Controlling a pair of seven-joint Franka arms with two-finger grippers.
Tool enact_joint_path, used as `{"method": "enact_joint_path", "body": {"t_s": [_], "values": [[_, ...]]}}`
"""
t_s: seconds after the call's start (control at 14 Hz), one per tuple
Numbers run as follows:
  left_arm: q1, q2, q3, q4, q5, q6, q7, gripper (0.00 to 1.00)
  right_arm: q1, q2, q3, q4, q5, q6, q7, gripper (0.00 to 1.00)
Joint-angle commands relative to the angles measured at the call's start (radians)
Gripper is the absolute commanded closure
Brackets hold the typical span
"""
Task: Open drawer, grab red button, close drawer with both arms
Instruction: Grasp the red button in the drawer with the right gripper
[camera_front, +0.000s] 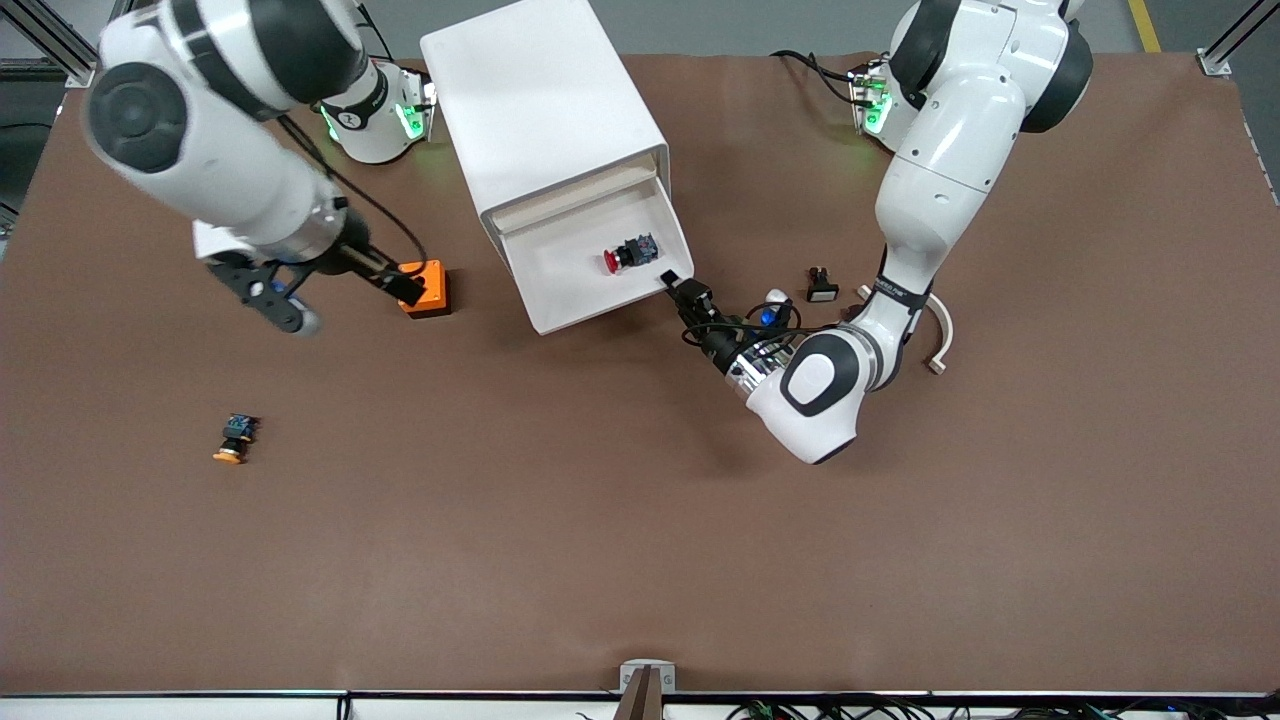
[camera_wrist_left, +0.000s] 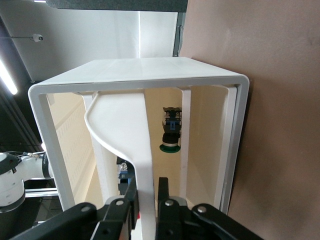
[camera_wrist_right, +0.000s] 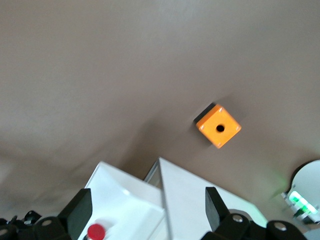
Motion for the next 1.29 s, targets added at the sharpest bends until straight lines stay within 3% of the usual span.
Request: {"method": "enact_joint_path", "body": {"t_s": [0.0,0.07,0.14,0.29,0.64,0.93,1.21], "values": [[0.004,0.007,0.005,0.008,-0.015,0.018,-0.002,0.77,0.109,0.006,-0.012,-0.062,0.009,0.099,0.165,0.0],[0.006,0.005,0.004,0.008,-0.017,0.018,0.004,0.68,0.146,0.009,-0.012,-0.079,0.009,0.133,0.215,0.0],[0.006,0.002,0.004,0.01,-0.021,0.018,0.022,0.53,0.188,0.027,-0.013,-0.084,0.004,0.158,0.267,0.0],[0.011,0.001,0.004,0.031,-0.024,0.018,0.121,0.01,0.245,0.063,-0.013,-0.082,-0.002,0.205,0.373,0.0],[0.038,-0.001,-0.01,0.108,-0.044,0.012,0.207,0.0,0.38,0.17,-0.015,-0.076,-0.05,0.308,0.607,0.0],[0.064,-0.01,-0.006,0.131,-0.04,0.007,0.561,0.0,0.443,0.247,-0.013,-0.06,-0.093,0.373,0.765,0.0],[0.069,-0.035,0.025,0.173,0.038,0.007,0.868,0.0,0.457,0.297,-0.013,-0.024,-0.091,0.373,0.838,0.0]]}}
